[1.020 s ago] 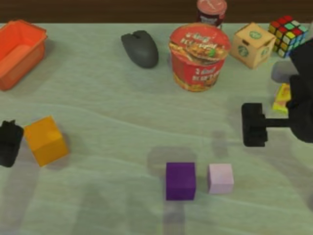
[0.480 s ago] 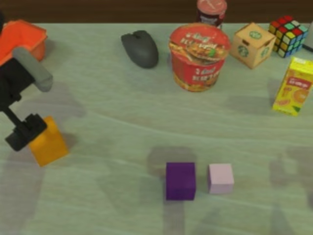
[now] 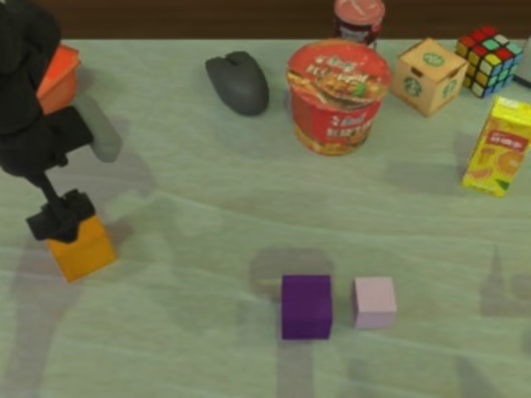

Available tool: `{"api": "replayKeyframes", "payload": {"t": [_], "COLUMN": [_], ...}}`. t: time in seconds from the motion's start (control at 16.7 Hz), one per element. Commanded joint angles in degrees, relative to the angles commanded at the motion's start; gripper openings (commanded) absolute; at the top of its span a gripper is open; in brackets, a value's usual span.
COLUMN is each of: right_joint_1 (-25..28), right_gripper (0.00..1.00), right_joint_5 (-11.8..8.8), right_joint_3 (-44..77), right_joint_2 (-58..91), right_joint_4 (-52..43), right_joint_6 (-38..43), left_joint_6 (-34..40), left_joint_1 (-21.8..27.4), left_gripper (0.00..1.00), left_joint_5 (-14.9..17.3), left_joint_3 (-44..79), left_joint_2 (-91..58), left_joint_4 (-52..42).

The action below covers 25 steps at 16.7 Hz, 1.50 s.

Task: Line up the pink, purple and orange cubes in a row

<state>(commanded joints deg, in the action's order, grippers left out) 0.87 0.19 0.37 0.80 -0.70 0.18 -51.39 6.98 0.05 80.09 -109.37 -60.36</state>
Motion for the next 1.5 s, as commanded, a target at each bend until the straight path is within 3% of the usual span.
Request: {"api": "replayKeyframes", "payload": {"t": [0.48, 0.96, 1.26, 1.5], "right_joint_1": [-0.3, -0.3, -0.3, -0.3], "right_gripper": [1.00, 1.00, 1.00, 1.00], "right_joint_5": [-0.2, -0.2, -0.2, -0.2], "right_joint_3": [-0.4, -0.4, -0.4, -0.4], "right_joint_2": [-0.8, -0.8, -0.8, -0.8], "right_joint_4": [0.7, 0.7, 0.7, 0.7], "right_joint_6": [-0.2, -0.2, -0.2, -0.2], "left_joint_6": [-0.5, -0.6, -0.6, -0.6], "left_joint_1": [-0.2, -0.1, -0.1, -0.1], "left_gripper": [1.00, 1.00, 1.00, 0.70], "left_joint_5": [0.0, 0.1, 0.1, 0.1], "left_joint_3": [0.2, -9.1, -9.9, -9.9], "left_joint_2": [-1.2, -8.3, -8.8, -8.8], "left_joint_4": [0.5, 17.2, 18.3, 18.3]}}
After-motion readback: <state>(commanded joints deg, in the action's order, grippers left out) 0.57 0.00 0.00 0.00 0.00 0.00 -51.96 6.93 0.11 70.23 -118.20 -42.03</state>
